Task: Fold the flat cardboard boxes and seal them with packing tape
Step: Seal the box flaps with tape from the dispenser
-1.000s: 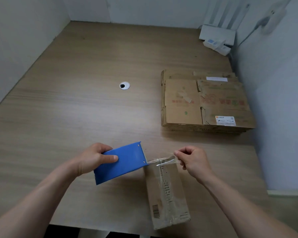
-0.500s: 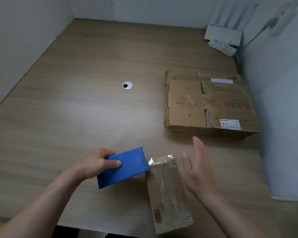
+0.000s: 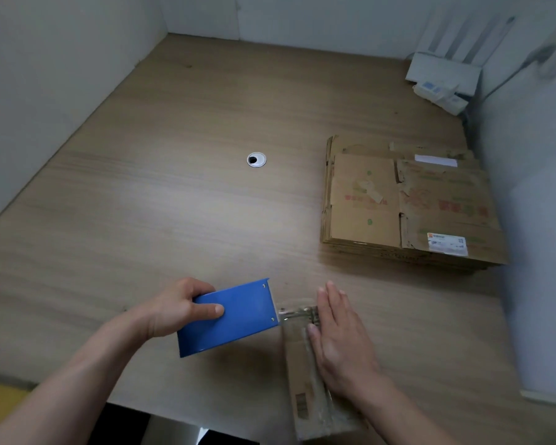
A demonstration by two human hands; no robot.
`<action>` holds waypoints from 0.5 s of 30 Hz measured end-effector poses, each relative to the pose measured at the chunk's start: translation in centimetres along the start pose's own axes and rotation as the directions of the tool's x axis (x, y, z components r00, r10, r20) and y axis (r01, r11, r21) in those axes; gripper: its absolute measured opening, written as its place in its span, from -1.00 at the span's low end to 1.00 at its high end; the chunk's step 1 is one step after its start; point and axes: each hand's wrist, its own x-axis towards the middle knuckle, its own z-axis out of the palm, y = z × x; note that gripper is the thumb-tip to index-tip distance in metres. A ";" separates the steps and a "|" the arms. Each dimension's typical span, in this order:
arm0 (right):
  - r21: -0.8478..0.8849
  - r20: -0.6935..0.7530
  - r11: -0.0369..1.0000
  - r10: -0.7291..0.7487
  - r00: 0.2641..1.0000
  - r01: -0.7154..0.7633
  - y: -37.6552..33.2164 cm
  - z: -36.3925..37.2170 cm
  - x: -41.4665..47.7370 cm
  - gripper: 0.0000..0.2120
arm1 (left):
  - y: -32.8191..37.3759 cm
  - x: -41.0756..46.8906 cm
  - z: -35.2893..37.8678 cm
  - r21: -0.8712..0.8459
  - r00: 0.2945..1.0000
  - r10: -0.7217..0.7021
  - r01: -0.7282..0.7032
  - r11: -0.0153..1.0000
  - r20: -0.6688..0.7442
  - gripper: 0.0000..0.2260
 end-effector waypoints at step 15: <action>-0.050 -0.115 0.998 -0.042 0.992 0.036 0.1 0.4 0.2 -0.40 | 5.0 2.0 2.3 0.591 0.973 -0.142 0.223 0.775 -0.180 -0.73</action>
